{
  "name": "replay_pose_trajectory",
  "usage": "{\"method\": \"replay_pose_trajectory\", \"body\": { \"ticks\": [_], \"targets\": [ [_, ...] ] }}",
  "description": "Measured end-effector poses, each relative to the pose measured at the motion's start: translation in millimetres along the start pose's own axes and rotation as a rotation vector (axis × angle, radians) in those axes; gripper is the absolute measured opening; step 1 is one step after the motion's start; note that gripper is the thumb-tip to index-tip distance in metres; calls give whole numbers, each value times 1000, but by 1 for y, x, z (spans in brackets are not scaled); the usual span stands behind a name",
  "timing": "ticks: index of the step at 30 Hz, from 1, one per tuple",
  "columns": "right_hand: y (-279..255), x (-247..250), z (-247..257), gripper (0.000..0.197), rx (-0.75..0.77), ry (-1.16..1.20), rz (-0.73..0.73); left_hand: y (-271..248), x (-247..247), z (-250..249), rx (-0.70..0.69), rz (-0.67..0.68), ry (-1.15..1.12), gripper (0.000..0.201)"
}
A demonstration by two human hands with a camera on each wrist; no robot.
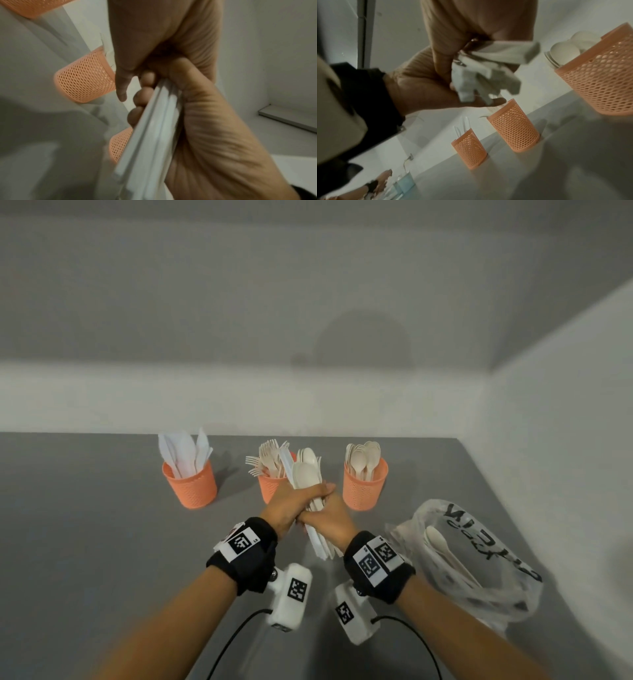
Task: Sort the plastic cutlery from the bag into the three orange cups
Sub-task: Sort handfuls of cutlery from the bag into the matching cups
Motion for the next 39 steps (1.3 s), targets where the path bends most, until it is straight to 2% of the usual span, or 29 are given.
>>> {"method": "replay_pose_trajectory", "body": {
  "ticks": [2, 5, 7, 10, 14, 17, 21, 25, 29, 33, 36, 39],
  "targets": [
    [-2, -9, -2, 23, -57, 82, 72, 0, 1, -2, 10, 9, -6, 24],
    [-10, -26, -9, 9, -190, 298, 219, 0, 4, -8, 20, 29, -47, 11],
    [-15, -36, -15, 6, -275, 383, 281, 0, 5, -10, 23, 49, -49, 11],
    [-19, -48, -20, 13, -361, 407, 343, -1, 7, -11, 18, 63, -40, 12],
    [-5, -56, -20, 7, -282, 505, 249, -4, 17, -21, -27, 53, 2, 16],
    [-6, -66, -25, 6, -338, 538, 273, -6, 28, -28, -45, 20, 23, 36],
    [-2, -74, -26, 29, -392, 627, 278, -8, 67, -29, 18, -68, -18, 50],
    [-3, -84, -31, 28, -407, 599, 287, -17, 100, -29, 2, -148, -30, 24],
    [-9, -99, -26, 22, -385, 537, 342, -24, 113, -26, -3, -186, -9, 12],
    [-5, -106, -26, 21, -356, 508, 295, -32, 133, -28, -69, -324, -21, 15],
    [0, -107, -30, 14, -328, 482, 237, -36, 144, -27, -103, -441, 61, 19],
    [1, -109, -33, 13, -326, 492, 200, -35, 141, -21, -65, -445, 132, 27]
  ]
}}
Point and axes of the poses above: each hand's wrist, its own y-axis towards the middle knuckle, its own x-axis out of the back of the hand, z = x × y, the point moved 10 cm from there along y, towards the middle knuckle, and after that the axes turned 13 degrees about x, right-handed, at the moved point
